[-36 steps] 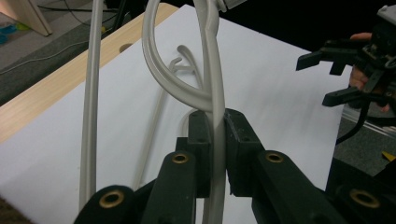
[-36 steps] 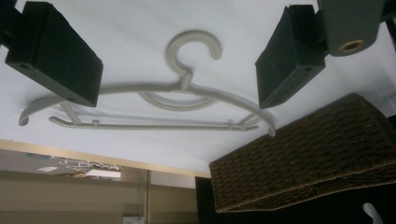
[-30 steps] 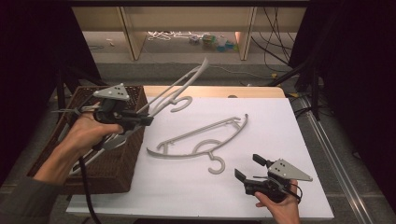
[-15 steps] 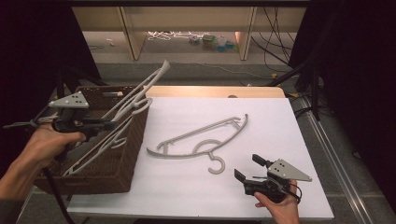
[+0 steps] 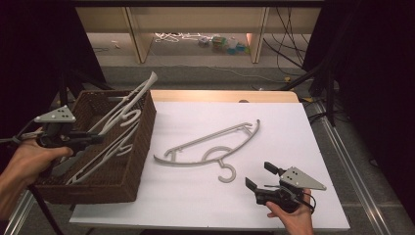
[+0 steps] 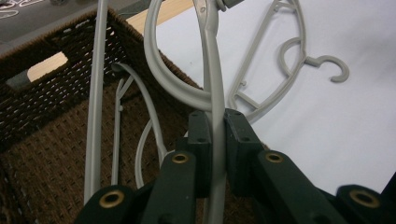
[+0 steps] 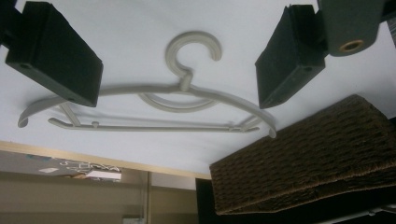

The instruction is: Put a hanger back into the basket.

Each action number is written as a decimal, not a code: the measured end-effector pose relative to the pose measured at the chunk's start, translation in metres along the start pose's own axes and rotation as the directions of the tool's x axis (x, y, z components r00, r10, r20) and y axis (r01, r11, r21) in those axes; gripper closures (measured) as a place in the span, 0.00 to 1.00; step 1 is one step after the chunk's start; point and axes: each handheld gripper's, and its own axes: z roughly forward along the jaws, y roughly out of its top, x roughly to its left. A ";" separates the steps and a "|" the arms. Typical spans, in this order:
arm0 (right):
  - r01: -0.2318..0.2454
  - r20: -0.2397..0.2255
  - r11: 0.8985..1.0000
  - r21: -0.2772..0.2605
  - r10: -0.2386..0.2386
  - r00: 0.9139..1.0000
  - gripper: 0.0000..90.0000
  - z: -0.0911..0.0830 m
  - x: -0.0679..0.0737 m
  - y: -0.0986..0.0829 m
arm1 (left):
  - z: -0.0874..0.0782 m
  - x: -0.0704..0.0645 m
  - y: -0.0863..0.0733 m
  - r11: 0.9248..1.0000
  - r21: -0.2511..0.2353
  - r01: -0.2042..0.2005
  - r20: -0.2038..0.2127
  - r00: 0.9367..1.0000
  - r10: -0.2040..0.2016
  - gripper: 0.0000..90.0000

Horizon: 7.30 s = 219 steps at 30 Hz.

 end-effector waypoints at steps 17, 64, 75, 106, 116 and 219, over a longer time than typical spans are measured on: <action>-0.011 -0.012 1.000 -0.001 0.011 1.000 0.17 0.001 0.001 -0.001 | -0.004 0.025 -0.033 0.995 0.088 -0.045 -0.029 0.998 0.047 0.91; -0.008 -0.011 1.000 0.006 0.008 1.000 0.17 0.003 0.000 -0.002 | 0.026 0.025 -0.049 0.971 0.239 -0.026 -0.056 0.998 0.041 0.74; -0.011 -0.012 1.000 0.006 0.011 1.000 0.17 0.003 0.001 -0.002 | 0.015 -0.011 -0.026 0.998 -0.029 0.052 -0.126 0.990 -0.056 0.48; -0.007 -0.017 1.000 -0.006 0.007 1.000 0.17 0.004 0.000 -0.002 | 0.094 -0.142 0.014 0.981 -0.196 -0.004 0.102 0.994 0.024 0.23; -0.011 -0.019 1.000 -0.003 0.011 1.000 0.17 -0.001 -0.003 0.000 | 0.133 -0.163 0.019 0.988 -0.118 -0.103 0.139 0.983 0.119 0.24; 0.012 -0.005 1.000 0.013 -0.012 1.000 0.17 -0.002 -0.003 -0.003 | 0.291 -0.150 0.054 0.793 0.446 -0.415 0.309 0.903 0.298 0.83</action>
